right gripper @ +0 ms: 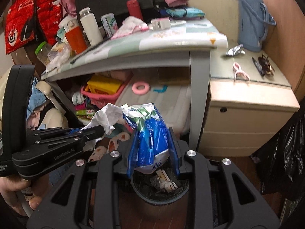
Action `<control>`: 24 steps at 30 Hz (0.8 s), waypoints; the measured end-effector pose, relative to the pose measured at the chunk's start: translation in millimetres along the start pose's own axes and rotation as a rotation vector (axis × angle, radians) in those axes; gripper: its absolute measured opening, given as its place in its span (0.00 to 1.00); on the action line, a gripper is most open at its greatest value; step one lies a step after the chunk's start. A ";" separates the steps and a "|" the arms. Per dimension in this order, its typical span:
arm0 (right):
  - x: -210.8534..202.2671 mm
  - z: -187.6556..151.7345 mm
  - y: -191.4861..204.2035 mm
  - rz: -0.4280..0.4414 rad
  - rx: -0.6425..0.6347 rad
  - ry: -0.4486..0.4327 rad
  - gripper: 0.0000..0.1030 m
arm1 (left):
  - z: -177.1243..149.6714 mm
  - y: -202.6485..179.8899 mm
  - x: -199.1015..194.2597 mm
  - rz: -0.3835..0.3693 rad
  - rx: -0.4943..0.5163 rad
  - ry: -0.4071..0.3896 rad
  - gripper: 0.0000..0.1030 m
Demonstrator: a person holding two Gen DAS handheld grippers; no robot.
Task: Collect trash
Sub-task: 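Carry the white tissue and blue packet down over the black trash bin with both tools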
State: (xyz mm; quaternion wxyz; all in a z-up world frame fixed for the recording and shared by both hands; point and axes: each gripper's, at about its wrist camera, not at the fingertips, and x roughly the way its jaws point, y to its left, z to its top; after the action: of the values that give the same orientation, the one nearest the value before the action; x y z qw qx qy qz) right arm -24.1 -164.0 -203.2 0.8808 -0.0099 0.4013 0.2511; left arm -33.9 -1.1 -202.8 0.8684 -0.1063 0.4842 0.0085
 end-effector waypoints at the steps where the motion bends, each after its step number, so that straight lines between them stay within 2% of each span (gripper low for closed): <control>1: 3.6 -3.2 -0.5 0.000 0.003 0.008 0.30 | -3.0 1.0 4.9 0.002 -0.002 0.010 0.08; 11: 49.7 -33.9 -12.2 -0.003 0.037 0.105 0.31 | -33.9 17.3 59.4 0.016 -0.019 0.124 0.08; 24: 112.6 -64.2 -21.2 -0.003 0.051 0.244 0.31 | -55.7 28.8 125.3 0.039 -0.037 0.243 0.08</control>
State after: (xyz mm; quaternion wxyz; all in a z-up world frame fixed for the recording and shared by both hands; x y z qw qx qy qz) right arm 2.5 -147.7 -330.8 0.8257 -0.0185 0.5119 0.2363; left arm -17.6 5.3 -341.9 0.8007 -0.1134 0.5878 0.0212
